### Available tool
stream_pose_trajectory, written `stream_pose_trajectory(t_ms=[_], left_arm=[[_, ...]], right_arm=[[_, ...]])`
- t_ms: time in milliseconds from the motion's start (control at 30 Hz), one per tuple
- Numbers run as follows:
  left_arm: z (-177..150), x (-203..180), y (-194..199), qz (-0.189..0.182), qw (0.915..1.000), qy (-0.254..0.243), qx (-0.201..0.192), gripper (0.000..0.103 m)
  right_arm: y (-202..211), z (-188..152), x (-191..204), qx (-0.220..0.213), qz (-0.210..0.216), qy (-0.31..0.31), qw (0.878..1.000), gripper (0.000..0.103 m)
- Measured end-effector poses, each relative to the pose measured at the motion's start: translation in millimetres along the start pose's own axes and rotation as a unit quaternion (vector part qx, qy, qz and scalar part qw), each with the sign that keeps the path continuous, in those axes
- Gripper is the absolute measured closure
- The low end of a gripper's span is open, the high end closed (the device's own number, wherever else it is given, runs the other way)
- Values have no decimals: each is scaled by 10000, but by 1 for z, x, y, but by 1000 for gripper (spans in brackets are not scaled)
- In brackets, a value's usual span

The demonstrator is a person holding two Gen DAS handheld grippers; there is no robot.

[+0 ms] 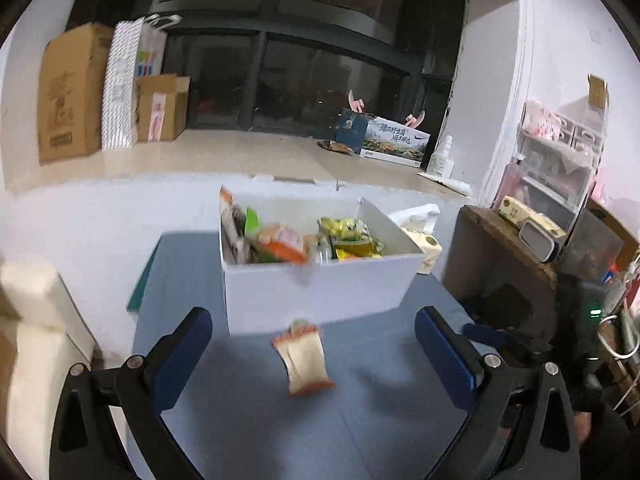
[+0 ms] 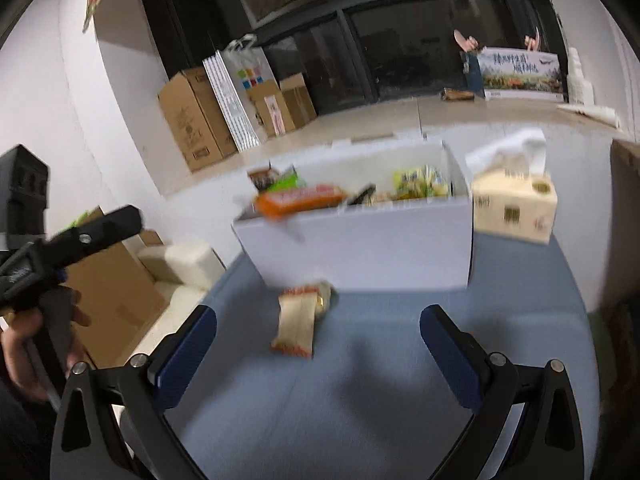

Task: Organize snacks
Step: 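Grasp the cream bread bag with the right tool while the left grasps the jelly cup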

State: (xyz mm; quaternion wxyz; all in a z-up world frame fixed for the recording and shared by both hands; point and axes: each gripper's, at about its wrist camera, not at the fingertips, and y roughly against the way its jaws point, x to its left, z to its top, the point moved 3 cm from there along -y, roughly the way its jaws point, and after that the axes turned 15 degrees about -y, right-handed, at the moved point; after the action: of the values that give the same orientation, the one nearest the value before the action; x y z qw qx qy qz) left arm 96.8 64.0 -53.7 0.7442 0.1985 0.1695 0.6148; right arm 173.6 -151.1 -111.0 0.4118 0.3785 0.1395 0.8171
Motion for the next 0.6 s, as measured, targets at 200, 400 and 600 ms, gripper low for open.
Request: stream_pose_trajectory(t_ms=[200,400,600], left_arm=[[-37,1,17,18,9998,172,109,0],[-51,9,23,95,9992,347,185,0],[-57,11,26,119,9991,368,196,0]], right_arm=[[-40,-25,6,554,-190,185,9981,0],[-108,-33,28,1029,-412,375,9931,0],[-169,-34,35,1323,-1018,546,9845,0]])
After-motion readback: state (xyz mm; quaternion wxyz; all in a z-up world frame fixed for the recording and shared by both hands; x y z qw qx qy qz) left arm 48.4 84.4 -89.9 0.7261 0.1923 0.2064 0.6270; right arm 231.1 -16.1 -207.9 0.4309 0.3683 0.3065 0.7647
